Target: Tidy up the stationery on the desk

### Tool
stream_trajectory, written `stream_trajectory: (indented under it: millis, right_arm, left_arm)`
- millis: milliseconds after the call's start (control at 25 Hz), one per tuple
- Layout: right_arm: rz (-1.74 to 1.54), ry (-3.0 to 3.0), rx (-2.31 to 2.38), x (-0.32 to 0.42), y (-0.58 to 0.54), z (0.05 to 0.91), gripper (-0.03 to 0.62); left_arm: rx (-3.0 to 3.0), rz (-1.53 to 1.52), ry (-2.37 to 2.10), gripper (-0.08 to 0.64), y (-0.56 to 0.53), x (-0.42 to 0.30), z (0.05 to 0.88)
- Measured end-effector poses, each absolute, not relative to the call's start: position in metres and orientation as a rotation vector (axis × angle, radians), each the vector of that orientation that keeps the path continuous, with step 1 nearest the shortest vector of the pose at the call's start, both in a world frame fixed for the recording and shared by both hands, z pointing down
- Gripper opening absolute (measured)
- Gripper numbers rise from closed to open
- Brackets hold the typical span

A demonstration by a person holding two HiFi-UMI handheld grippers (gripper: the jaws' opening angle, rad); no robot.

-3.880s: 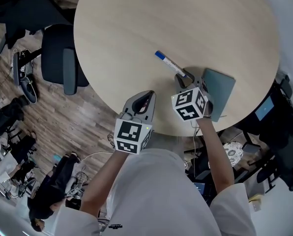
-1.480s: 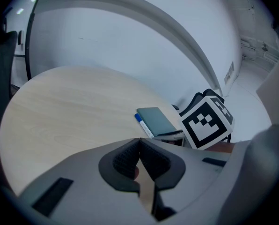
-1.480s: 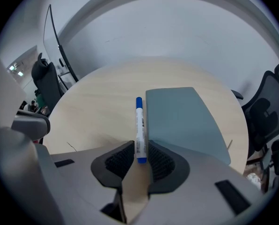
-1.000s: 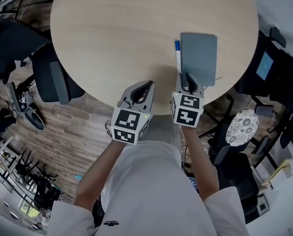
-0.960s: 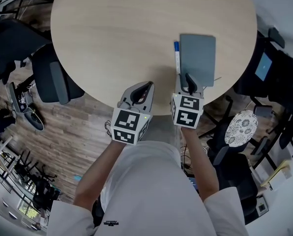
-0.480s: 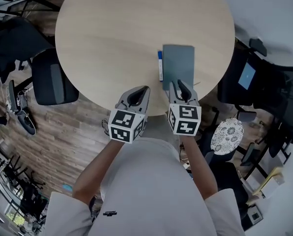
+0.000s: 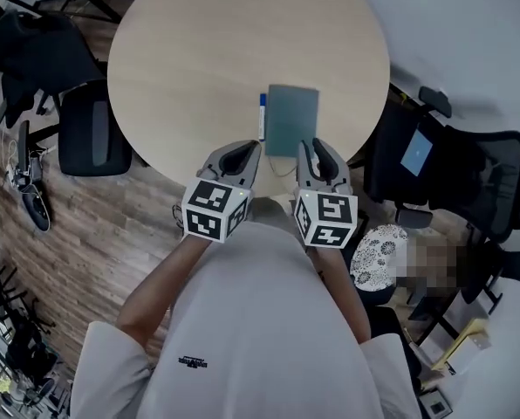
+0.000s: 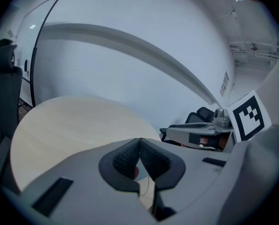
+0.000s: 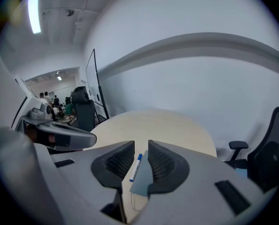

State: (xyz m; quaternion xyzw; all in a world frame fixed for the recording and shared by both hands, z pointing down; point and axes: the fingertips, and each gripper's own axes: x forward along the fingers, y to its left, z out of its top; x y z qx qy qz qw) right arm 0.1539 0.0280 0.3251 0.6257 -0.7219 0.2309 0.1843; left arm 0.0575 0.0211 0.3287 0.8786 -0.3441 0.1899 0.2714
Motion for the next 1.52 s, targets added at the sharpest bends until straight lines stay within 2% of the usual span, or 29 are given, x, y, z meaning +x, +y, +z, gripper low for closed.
stream_trajectory:
  millis: [400,1520]
  right_arm:
    - [0.513,-2.132,1.748,0.161,0.063,0.276,0.110]
    - [0.554,-2.151,1.806,0.157,0.101,0.278,0.089]
  left_arm:
    - [2.528,0.444,-0.976,0.017,0.045,0.083,0.263]
    - [2.483,0.438,-1.000,0.017,0.081,0.084,0.269]
